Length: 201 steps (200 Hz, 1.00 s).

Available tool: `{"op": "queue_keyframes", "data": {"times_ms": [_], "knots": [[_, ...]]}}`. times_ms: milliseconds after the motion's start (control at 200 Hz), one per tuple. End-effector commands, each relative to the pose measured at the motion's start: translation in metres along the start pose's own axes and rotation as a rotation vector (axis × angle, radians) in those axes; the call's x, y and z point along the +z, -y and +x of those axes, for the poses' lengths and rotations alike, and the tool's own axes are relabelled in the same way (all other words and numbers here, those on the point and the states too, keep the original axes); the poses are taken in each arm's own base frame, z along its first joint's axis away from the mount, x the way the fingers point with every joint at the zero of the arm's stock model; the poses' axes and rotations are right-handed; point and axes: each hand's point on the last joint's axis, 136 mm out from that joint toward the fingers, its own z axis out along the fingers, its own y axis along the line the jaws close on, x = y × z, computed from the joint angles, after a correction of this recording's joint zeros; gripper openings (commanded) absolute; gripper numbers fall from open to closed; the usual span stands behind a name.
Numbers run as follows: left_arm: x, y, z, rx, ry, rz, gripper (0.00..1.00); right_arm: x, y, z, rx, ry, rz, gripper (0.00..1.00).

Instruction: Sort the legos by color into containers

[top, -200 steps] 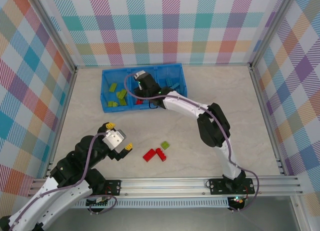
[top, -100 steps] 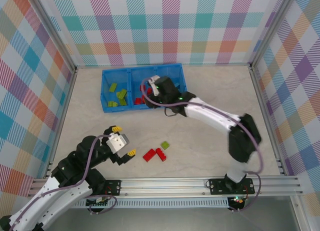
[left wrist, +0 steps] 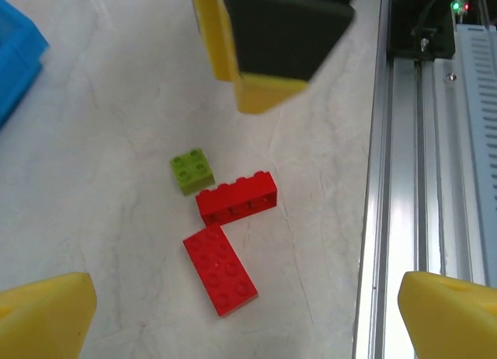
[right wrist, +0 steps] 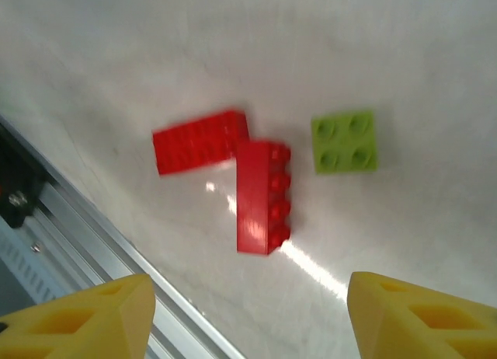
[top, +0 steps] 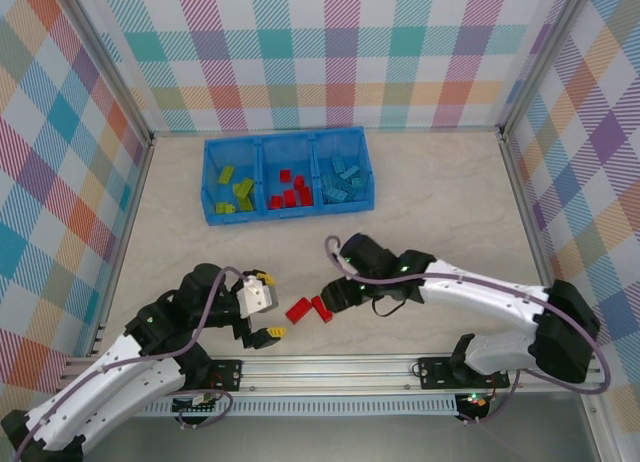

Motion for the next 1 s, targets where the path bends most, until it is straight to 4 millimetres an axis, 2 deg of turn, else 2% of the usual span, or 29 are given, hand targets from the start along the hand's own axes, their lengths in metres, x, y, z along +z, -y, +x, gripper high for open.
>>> {"op": "queue_keyframes", "data": {"times_ms": [0,165,280,385,500,650,790,890,1000], "knots": [[0.011,0.008,0.011,0.039,-0.070,0.052,1.00,0.025,-0.002,0.019,0.043,-0.105,0.037,0.71],[0.014,0.013,0.020,0.071,-0.095,0.072,1.00,0.065,-0.008,0.020,-0.029,-0.166,0.061,0.69],[0.009,0.012,0.019,0.104,-0.070,0.043,1.00,0.081,-0.006,0.026,-0.036,-0.200,0.087,0.53],[0.006,0.011,0.019,0.125,-0.054,0.029,1.00,0.084,-0.001,0.028,-0.037,-0.192,0.113,0.38],[0.007,0.014,0.019,0.130,-0.054,0.046,1.00,0.076,0.002,0.025,-0.028,-0.148,0.123,0.24],[0.008,0.014,0.019,0.133,-0.055,0.047,1.00,0.058,-0.011,0.015,-0.042,-0.067,0.048,0.20],[0.007,0.004,0.016,0.110,-0.041,-0.014,1.00,0.035,-0.023,0.000,-0.057,0.041,-0.013,0.16],[0.003,-0.008,0.010,0.096,-0.024,-0.088,1.00,0.016,-0.035,-0.030,-0.135,0.156,-0.019,0.17],[-0.007,-0.025,0.003,0.087,0.003,-0.199,1.00,-0.006,-0.038,-0.092,-0.178,0.328,0.037,0.17]]}}
